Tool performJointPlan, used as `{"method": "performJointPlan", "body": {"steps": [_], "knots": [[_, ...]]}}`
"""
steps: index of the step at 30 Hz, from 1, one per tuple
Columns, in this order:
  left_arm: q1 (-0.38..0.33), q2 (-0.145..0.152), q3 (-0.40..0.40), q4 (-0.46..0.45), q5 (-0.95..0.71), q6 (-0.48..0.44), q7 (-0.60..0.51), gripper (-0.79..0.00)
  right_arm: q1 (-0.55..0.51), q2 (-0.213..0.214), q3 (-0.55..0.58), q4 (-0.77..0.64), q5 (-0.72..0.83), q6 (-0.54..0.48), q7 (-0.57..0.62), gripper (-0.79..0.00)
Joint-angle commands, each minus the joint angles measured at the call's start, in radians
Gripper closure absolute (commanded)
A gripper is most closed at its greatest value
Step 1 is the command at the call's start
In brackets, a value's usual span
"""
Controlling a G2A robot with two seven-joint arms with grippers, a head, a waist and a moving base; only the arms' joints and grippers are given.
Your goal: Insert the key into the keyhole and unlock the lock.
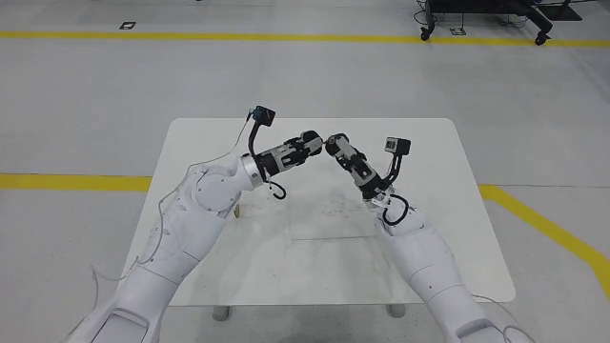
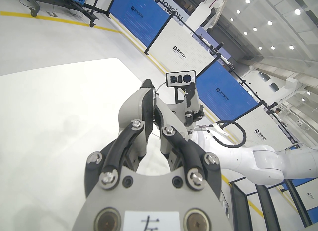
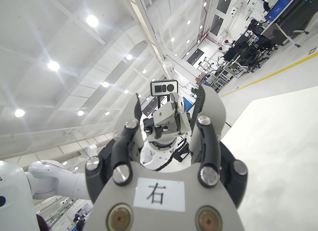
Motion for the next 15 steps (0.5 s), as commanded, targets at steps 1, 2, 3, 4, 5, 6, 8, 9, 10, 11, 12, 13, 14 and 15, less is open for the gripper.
{"method": "performJointPlan", "body": {"steps": [1, 2, 3, 4, 5, 6, 8, 9, 10, 11, 12, 13, 14, 15], "knots": [[-0.001, 0.0, -0.004, 0.003, -0.017, -0.004, -0.011, 0.0, 0.0, 0.0, 0.0, 0.0, 0.0, 0.0, 0.0, -0.785], [-0.001, 0.0, -0.005, 0.005, -0.028, -0.009, -0.017, 0.0, 0.0, 0.0, 0.0, 0.0, 0.0, 0.0, 0.0, -0.785], [-0.002, 0.0, -0.007, 0.007, -0.04, -0.016, -0.026, 0.0, 0.0, 0.0, 0.0, 0.0, 0.0, 0.0, 0.0, -0.785], [-0.003, 0.001, -0.008, 0.011, -0.052, -0.022, -0.036, 0.0, 0.0, 0.0, 0.0, 0.0, 0.0, 0.0, 0.0, -0.785], [-0.004, 0.0, -0.008, 0.014, -0.069, -0.026, -0.05, 0.0, 0.0, 0.0, 0.0, 0.0, 0.0, 0.0, 0.0, -0.785], [-0.007, 0.0, -0.007, 0.019, -0.09, -0.029, -0.069, 0.0, 0.0, 0.0, 0.0, 0.0, 0.0, 0.0, 0.0, -0.785], [-0.017, 0.0, -0.008, 0.031, -0.13, -0.033, -0.113, 0.0, 0.0, 0.0, 0.0, 0.0, 0.0, 0.0, 0.0, -0.785], [-0.024, 0.0, -0.004, 0.038, -0.171, -0.028, -0.161, 0.0, 0.0, 0.0, 0.0, 0.0, 0.0, 0.0, 0.0, -0.785], [-0.03, 0.001, -0.004, 0.041, -0.194, -0.026, -0.19, 0.0, 0.0, 0.0, 0.0, 0.0, 0.0, 0.0, 0.0, -0.785], [-0.041, 0.003, -0.01, 0.048, -0.213, -0.02, -0.225, 0.0, 0.0, 0.0, 0.0, 0.0, 0.0, 0.0, 0.0, -0.785], [-0.052, 0.007, -0.017, 0.049, -0.22, -0.015, -0.262, 0.0, 0.0, 0.0, 0.0, 0.0, 0.0, 0.0, 0.0, -0.785], [-0.063, 0.011, -0.023, 0.045, -0.234, -0.003, -0.316, 0.0, 0.0, 0.0, 0.0, 0.0, 0.0, 0.0, 0.0, -0.785], [-0.076, 0.018, -0.036, 0.038, -0.244, 0.019, -0.373, 0.0, 0.0, 0.0, 0.0, 0.0, 0.0, 0.0, 0.0, -0.785], [-0.09, 0.026, -0.053, 0.028, -0.229, 0.041, -0.421, 0.0, 0.0, 0.0, 0.0, 0.0, 0.0, 0.0, 0.0, -0.785]]}}
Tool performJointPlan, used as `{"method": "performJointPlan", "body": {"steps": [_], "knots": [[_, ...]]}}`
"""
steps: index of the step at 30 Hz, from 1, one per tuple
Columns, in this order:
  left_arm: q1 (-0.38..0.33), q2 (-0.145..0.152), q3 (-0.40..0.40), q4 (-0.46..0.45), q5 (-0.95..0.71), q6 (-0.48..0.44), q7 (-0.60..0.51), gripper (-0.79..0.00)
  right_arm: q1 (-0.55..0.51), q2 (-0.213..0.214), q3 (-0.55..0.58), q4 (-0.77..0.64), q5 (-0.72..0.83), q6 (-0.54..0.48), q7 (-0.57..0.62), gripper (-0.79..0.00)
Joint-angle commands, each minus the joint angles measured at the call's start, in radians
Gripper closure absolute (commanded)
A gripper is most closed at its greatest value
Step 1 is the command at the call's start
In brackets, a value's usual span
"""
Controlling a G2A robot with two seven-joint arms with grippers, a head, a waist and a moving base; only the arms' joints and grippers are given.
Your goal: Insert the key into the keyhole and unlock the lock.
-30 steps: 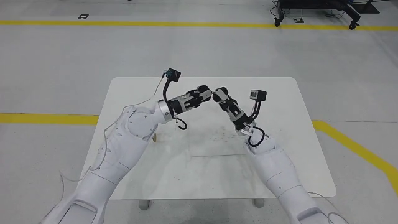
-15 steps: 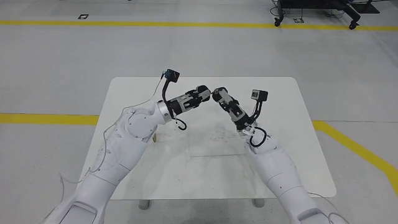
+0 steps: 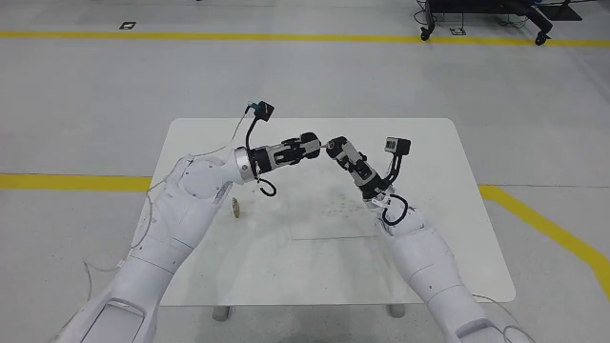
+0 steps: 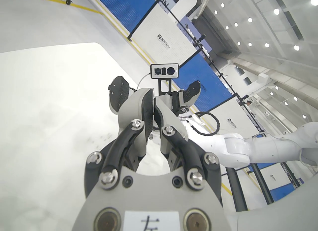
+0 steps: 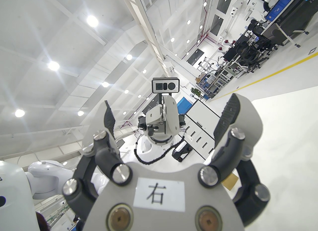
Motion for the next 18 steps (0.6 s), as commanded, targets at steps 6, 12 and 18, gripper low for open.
{"method": "performJointPlan", "body": {"steps": [6, 12, 18], "knots": [[-0.015, 0.011, -0.022, -0.013, 0.02, 0.03, -0.068, 0.0, 0.0, 0.0, 0.0, 0.0, 0.0, 0.0, 0.0, -0.785], [-0.015, 0.011, -0.022, -0.013, 0.02, 0.03, -0.068, 0.0, 0.0, 0.0, 0.0, 0.0, 0.0, 0.0, 0.0, -0.785], [0.025, 0.029, -0.076, -0.039, 0.027, 0.052, -0.056, 0.0, -0.01, 0.007, -0.01, -0.046, 0.086, 0.098, 0.094, -0.785]]}}
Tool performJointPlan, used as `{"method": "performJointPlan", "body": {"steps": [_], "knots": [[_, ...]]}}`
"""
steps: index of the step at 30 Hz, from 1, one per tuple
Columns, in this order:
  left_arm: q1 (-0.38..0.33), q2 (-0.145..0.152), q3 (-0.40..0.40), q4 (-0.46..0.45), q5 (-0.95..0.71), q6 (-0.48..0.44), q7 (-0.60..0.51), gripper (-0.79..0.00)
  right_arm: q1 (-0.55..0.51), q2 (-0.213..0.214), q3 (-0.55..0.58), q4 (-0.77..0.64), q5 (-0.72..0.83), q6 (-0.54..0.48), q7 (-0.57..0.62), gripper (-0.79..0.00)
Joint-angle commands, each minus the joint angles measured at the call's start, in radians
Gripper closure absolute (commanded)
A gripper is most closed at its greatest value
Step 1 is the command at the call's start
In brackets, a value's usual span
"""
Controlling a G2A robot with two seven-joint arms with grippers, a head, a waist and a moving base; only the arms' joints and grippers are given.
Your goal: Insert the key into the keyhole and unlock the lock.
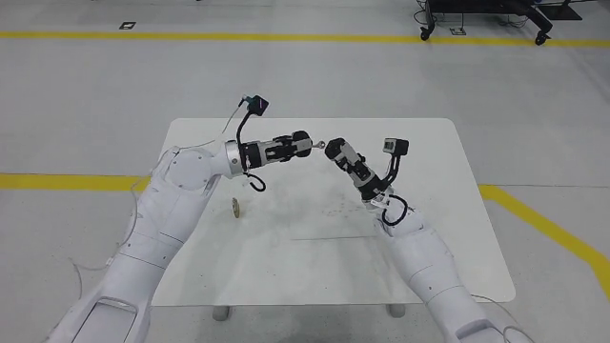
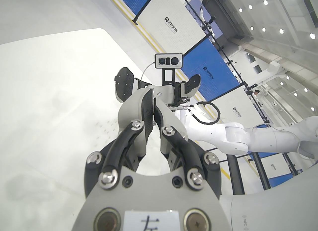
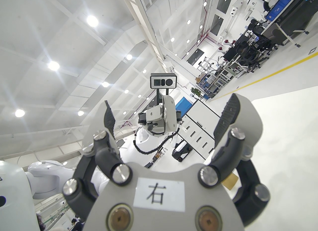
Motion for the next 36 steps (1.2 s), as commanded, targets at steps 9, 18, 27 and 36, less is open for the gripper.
{"method": "performJointPlan", "body": {"steps": [9, 18, 27, 36], "knots": [[0.025, 0.058, -0.102, -0.08, -0.026, 0.009, -0.331, 0.0, -0.016, 0.096, 0.149, -0.103, 0.129, 0.255, 0.579, -0.785], [-0.032, 0.038, 0.014, -0.035, -0.059, 0.018, -0.34, 0.0, 0.0, 0.106, 0.112, -0.089, 0.166, 0.302, 0.659, -0.471], [-0.101, 0.016, 0.094, 0.049, -0.082, 0.001, -0.322, 0.0, 0.028, 0.106, 0.066, -0.042, 0.184, 0.283, 0.677, -0.329], [-0.125, 0.013, 0.118, 0.083, -0.091, -0.013, -0.326, 0.0, 0.022, 0.115, 0.037, -0.071, 0.185, 0.283, 0.679, -0.243]]}}
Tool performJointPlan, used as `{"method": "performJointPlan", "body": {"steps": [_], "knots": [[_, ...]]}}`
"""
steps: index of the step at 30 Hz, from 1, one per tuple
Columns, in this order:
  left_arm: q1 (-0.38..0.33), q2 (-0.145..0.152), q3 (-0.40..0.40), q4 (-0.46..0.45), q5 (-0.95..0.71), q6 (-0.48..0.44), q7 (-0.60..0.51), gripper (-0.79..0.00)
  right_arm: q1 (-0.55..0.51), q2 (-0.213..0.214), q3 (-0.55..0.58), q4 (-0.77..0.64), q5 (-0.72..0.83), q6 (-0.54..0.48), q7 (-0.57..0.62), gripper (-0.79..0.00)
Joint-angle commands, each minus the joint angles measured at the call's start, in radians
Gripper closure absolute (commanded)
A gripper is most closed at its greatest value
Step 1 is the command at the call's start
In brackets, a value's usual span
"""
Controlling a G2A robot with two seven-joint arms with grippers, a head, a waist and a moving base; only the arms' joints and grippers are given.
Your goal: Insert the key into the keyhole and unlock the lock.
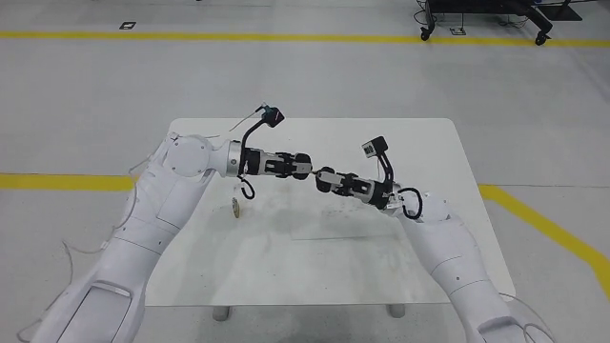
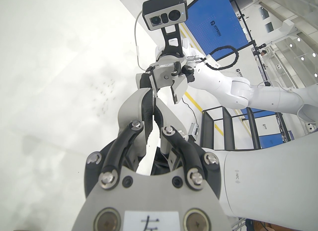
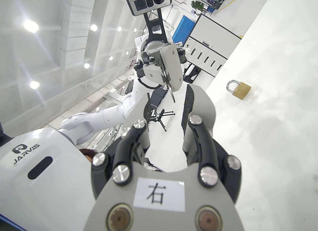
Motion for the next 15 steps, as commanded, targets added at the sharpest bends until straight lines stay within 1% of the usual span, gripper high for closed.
{"method": "performJointPlan", "body": {"steps": [1, 3, 4, 5, 6, 7, 14, 15], "knots": [[-0.003, 0.0, 0.004, 0.003, -0.002, -0.002, -0.006, 0.0, 0.0, 0.002, -0.004, -0.003, -0.001, -0.001, -0.001, -0.225], [-0.005, 0.0, 0.008, 0.007, -0.002, -0.003, -0.009, 0.0, 0.001, 0.004, -0.01, -0.008, 0.001, -0.001, -0.001, -0.203], [-0.006, 0.0, 0.01, 0.009, -0.004, -0.003, -0.008, 0.0, 0.001, 0.005, -0.013, -0.009, 0.002, -0.001, -0.001, -0.172], [-0.007, 0.0, 0.011, 0.011, -0.008, -0.003, -0.008, 0.0, 0.001, 0.006, -0.015, -0.011, 0.003, -0.001, -0.001, -0.12], [-0.008, 0.0, 0.013, 0.014, -0.01, -0.003, -0.009, 0.0, 0.001, 0.007, -0.018, -0.013, 0.005, -0.001, -0.001, -0.034], [-0.01, 0.0, 0.014, 0.016, -0.011, -0.004, -0.01, 0.0, 0.001, 0.008, -0.02, -0.013, 0.007, -0.002, -0.002, 0.0], [-0.02, 0.001, 0.031, 0.018, 0.012, -0.008, -0.017, 0.0, 0.002, 0.015, -0.036, -0.017, 0.007, -0.007, -0.007, 0.0], [-0.017, 0.002, 0.031, 0.015, 0.009, -0.012, -0.016, -0.317, 0.0, 0.017, -0.037, -0.021, 0.007, -0.01, -0.01, 0.0]]}}
